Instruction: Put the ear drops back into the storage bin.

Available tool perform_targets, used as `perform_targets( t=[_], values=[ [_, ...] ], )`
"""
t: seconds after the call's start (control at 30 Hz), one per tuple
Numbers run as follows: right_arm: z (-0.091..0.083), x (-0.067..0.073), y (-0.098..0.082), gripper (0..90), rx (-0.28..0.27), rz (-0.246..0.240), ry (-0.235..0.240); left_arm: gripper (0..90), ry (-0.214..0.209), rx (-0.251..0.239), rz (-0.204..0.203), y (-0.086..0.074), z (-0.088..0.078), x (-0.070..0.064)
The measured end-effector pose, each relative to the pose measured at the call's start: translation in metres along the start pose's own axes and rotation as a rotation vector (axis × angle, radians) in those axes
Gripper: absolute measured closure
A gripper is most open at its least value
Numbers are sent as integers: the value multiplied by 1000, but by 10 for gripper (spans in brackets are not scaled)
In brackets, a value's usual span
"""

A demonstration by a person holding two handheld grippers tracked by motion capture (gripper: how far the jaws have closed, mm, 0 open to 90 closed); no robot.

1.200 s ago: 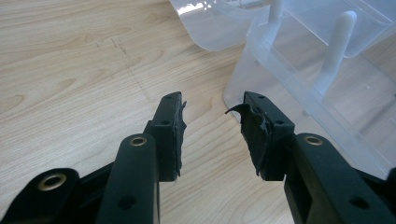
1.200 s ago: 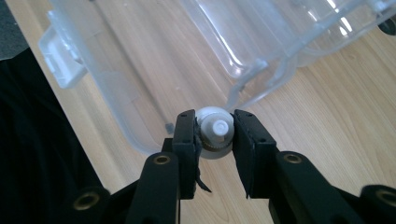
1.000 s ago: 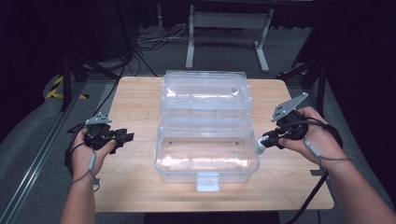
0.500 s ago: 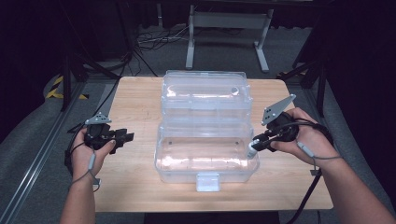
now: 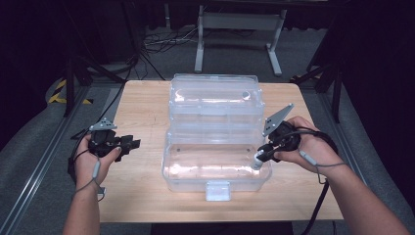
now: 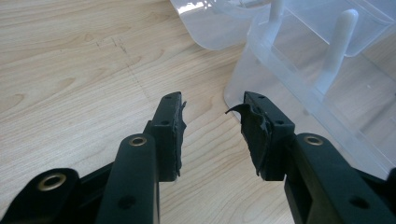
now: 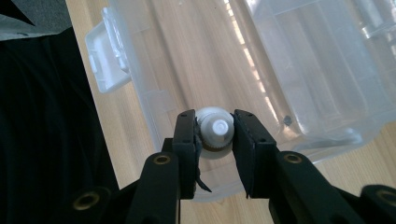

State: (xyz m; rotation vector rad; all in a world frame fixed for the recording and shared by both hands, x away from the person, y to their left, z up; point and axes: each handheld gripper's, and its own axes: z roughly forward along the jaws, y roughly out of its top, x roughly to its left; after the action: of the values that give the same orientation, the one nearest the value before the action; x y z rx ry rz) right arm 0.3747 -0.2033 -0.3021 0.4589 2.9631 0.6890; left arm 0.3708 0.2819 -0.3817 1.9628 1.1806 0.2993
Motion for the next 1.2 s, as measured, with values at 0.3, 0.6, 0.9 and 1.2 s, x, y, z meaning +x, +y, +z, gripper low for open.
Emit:
perform_targets(
  t=[0.3,0.6,0.9,1.2],
  values=[
    [19,-2,-1,716,38,-12,4,594,-2,-2,-5,0,-1,0],
    [36,-1,-6,716,89,-21,0,594,-1,-2,-4,0,-1,0],
    [54,-2,-12,716,137,-28,12,594,-3,-2,-4,0,0,0],
    [70,-3,-15,716,158,-30,24,594,-3,-1,-3,0,0,1]
  ],
)
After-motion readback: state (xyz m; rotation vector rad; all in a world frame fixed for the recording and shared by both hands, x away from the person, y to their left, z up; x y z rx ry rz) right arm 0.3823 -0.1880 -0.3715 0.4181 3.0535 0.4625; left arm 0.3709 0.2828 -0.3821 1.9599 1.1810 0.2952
